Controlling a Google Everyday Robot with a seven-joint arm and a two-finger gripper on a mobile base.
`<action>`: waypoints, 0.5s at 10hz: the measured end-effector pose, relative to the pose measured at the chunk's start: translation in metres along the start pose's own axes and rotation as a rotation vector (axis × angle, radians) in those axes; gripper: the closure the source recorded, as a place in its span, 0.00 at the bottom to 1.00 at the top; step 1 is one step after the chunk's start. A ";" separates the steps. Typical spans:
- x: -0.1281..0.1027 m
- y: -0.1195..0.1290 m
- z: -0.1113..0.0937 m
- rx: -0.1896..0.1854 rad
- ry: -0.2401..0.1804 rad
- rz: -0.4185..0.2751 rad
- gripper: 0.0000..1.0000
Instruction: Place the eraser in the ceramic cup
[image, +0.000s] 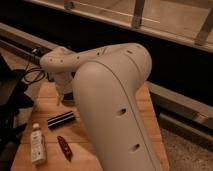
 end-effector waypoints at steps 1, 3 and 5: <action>-0.004 0.001 0.006 -0.060 0.020 0.060 0.20; -0.004 -0.004 0.027 -0.137 0.072 0.214 0.20; 0.001 -0.008 0.052 -0.193 0.115 0.435 0.20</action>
